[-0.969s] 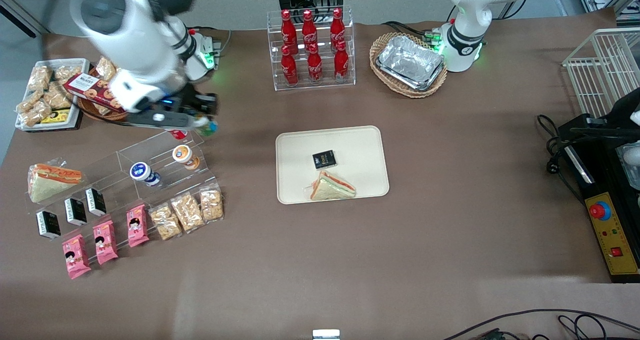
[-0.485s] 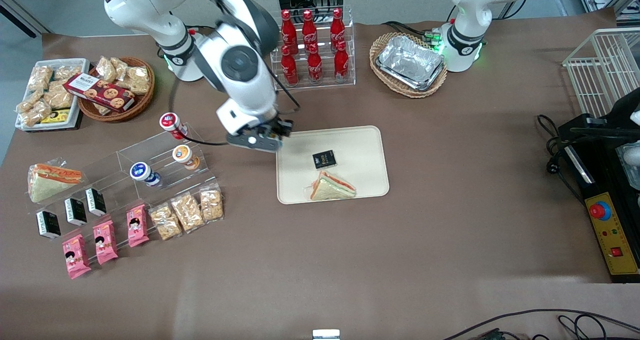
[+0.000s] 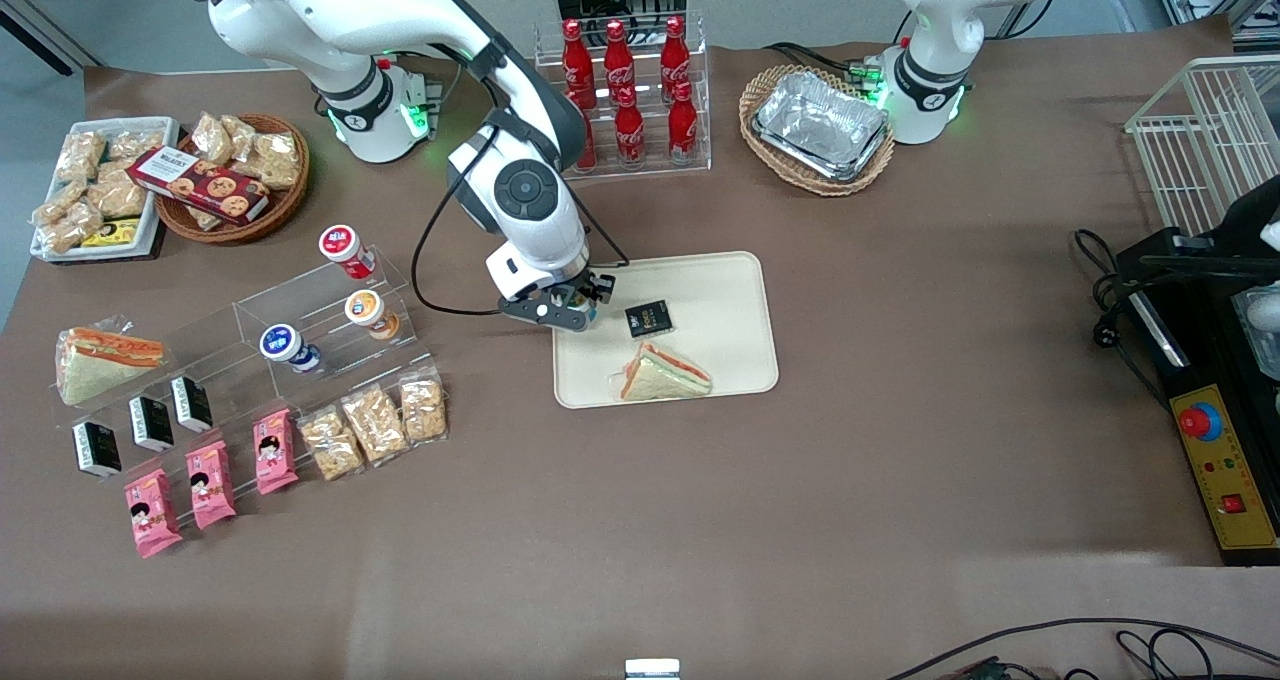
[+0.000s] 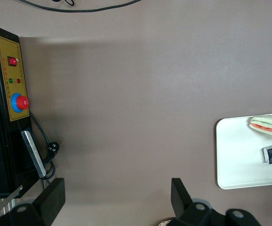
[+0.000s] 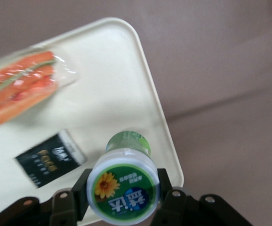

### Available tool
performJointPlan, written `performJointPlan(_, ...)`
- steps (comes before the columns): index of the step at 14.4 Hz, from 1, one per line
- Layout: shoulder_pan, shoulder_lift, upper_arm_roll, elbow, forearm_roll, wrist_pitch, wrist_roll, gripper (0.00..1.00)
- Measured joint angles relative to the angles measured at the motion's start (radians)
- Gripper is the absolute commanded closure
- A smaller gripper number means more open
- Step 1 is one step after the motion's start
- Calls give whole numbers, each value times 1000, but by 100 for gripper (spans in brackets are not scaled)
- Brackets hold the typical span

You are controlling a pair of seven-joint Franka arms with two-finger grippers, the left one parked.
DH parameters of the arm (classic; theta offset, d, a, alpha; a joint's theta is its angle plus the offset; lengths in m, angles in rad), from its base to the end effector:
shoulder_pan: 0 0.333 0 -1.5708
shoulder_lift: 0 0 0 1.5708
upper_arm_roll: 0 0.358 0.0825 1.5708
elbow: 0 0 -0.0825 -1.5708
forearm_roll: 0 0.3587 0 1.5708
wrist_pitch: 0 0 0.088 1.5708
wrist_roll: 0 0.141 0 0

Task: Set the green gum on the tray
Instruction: 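Carry the green gum bottle over the white tray beside the black card, then lower the bottle onto the tray and open the right gripper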

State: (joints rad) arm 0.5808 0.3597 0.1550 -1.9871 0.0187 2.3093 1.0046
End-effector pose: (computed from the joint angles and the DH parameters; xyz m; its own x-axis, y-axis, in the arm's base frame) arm 0.4470 0.4000 0.3050 0.9554 -0.2853 -0.0755 -0.2867 -0.9580 -0.0074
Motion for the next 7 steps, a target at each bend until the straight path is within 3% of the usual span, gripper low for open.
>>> performJointPlan(4, -5, 3, 1, -151, 0, 180, 1, 75)
performJointPlan(7, -4, 2, 7, -168, 0, 198, 1, 67)
